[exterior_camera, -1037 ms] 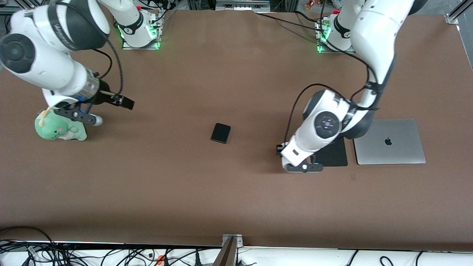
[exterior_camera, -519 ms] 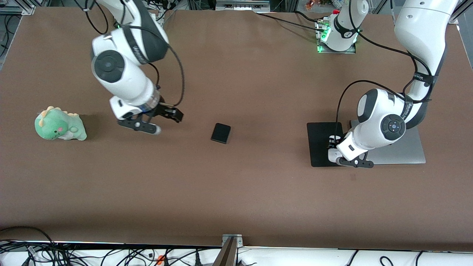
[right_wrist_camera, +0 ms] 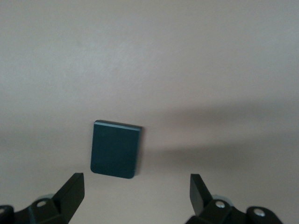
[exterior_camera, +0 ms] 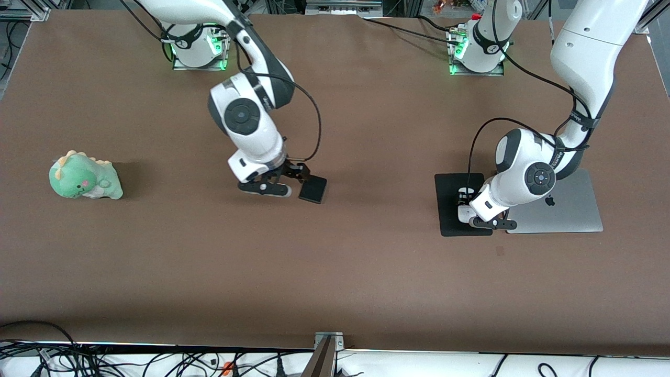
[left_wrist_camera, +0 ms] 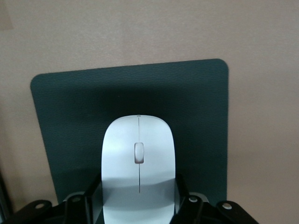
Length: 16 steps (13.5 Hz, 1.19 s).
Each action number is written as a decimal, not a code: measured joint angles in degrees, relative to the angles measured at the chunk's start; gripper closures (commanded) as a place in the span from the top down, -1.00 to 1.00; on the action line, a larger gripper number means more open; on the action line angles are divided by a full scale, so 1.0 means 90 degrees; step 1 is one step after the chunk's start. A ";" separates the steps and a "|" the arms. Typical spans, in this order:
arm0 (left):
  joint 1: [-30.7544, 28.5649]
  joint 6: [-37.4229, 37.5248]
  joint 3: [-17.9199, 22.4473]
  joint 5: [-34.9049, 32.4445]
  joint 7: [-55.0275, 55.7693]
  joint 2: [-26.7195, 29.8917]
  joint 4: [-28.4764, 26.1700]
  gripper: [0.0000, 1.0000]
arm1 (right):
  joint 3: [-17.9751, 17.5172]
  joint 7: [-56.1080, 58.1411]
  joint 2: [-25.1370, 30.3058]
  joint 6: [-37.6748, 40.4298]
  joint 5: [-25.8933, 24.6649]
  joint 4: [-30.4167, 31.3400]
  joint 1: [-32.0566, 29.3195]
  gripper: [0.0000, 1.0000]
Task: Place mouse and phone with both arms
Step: 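Lower the mouse onto the pad while the right gripper descends to the phone, then grasp the black phone with the right gripper while the left gripper retracts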
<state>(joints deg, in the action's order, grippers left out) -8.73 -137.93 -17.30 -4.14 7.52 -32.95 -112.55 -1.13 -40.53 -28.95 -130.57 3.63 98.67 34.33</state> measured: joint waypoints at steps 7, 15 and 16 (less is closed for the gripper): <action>-0.0126 0.0372 -0.0068 0.0000 -0.0001 0.0183 0.0389 1.00 | 0.0017 -0.0427 -0.0981 -0.1217 -0.0002 -0.0090 0.0332 1.00; -0.0390 0.2944 -0.0177 0.0442 0.0001 0.2493 0.0911 1.00 | 0.0050 -0.1180 -0.1779 -0.1252 -0.0147 -0.0682 0.0426 1.00; -0.0392 0.3250 -0.0180 0.0442 0.0001 0.2793 0.0980 1.00 | 0.0055 -0.1230 -0.1837 -0.1252 -0.0150 -0.0728 0.0458 1.00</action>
<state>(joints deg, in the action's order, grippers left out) -12.26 -108.68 -18.91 -0.16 7.53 -7.82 -103.73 -0.64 -51.60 -45.48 -141.84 2.28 92.12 38.45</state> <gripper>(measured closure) 0.000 0.000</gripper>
